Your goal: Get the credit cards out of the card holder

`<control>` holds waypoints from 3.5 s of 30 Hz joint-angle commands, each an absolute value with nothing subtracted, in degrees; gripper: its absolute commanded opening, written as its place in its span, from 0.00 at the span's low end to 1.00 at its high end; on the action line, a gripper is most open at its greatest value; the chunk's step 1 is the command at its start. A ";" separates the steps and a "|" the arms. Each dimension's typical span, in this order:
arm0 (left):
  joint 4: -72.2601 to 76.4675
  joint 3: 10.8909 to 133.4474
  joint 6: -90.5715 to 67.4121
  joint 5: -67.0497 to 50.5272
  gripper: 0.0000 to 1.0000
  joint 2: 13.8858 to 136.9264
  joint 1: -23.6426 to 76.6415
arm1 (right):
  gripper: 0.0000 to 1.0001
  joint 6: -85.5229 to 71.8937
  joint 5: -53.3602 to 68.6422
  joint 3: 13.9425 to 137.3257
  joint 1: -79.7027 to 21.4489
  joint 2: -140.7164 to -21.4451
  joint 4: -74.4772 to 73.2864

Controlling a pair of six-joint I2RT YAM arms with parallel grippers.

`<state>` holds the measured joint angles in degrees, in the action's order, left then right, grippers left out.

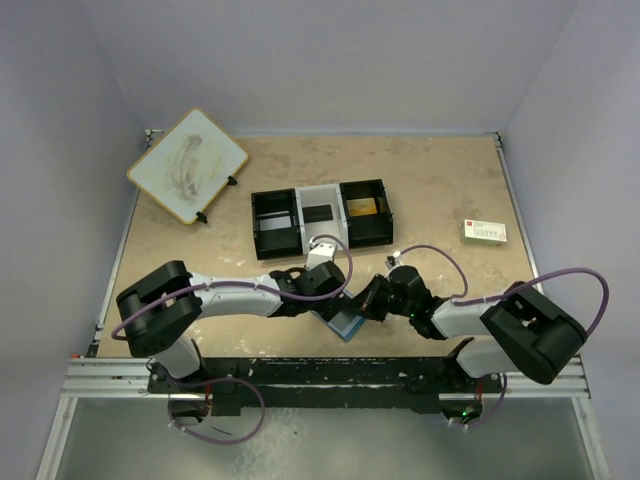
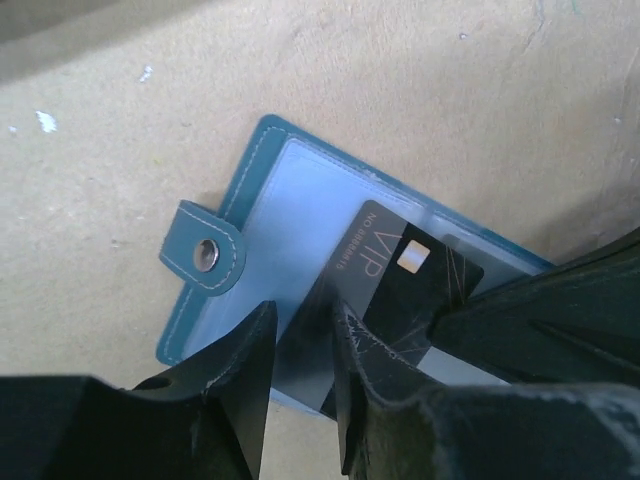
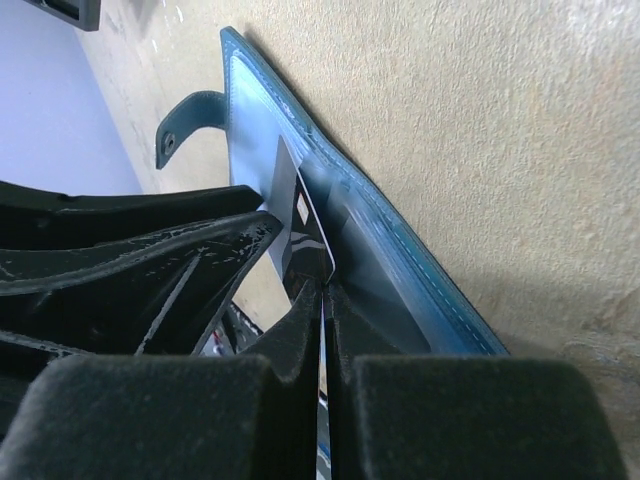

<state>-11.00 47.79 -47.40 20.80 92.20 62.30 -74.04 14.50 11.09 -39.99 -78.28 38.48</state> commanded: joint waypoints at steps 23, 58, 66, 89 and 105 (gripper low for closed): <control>-12.68 49.25 -49.12 24.83 0.18 94.18 62.49 | 0.22 -79.34 11.65 10.68 -42.11 -86.47 52.34; -17.59 52.81 -51.09 26.52 0.00 95.21 62.20 | 0.00 -77.07 0.22 12.27 -43.51 -49.64 13.10; -36.07 64.26 -56.88 34.17 0.00 102.42 63.45 | 0.00 -69.30 -5.82 18.69 -43.46 -46.57 4.93; -30.88 57.61 -59.55 38.71 0.00 90.72 65.04 | 0.00 -44.75 -19.86 29.27 -43.43 -44.95 2.67; -33.64 44.51 -68.00 45.35 0.65 73.69 63.21 | 0.00 -0.10 -5.80 36.45 -43.49 -58.10 23.08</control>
